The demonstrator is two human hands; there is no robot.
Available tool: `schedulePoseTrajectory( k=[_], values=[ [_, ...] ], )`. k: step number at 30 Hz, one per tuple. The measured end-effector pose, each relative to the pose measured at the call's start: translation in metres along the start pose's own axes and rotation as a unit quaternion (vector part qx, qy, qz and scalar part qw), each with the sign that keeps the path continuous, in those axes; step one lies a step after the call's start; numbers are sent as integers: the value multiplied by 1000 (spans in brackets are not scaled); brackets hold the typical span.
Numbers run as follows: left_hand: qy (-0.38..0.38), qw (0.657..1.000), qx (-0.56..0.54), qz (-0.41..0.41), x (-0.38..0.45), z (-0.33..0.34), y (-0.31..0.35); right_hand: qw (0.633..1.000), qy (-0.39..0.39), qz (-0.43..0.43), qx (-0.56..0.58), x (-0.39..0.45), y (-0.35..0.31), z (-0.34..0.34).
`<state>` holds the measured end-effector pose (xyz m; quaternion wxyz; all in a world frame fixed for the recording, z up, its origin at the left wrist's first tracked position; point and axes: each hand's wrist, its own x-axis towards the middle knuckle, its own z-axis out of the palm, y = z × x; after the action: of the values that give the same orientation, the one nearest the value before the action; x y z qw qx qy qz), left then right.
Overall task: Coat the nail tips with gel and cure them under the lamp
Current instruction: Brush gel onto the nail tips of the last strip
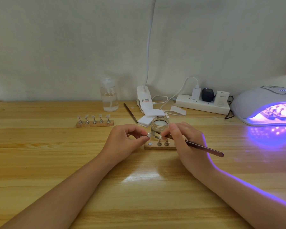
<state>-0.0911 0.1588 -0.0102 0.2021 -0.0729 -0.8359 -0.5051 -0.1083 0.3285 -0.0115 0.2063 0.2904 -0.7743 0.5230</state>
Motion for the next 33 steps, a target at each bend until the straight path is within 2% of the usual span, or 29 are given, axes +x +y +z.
schedulePoseTrajectory(
  k=[3, 11, 17, 25, 29, 33],
  values=[
    [2, 1000, -4, 1, 0, 0, -1, 1000, -12, 23, -17, 1, 0, 2],
    [4, 1000, -2, 3, 1, 0, -4, 998, -7, 9, 59, -2, -1, 1],
    [-5, 1000, -15, 7, 1, 0, -3, 1000, -14, 15, -9, 1, 1, 1],
    [-6, 1000, -14, 14, 1, -1, -2, 998, -10, -3, 70, -3, 1, -1],
    [-7, 1000, -5, 15, 1, -1, -2, 1000, -4, 7, 1, 2, 0, 1],
    [-1, 1000, -8, 2, 1, 0, -1, 999, -22, -46, -18, -1, 1, 2]
  ],
)
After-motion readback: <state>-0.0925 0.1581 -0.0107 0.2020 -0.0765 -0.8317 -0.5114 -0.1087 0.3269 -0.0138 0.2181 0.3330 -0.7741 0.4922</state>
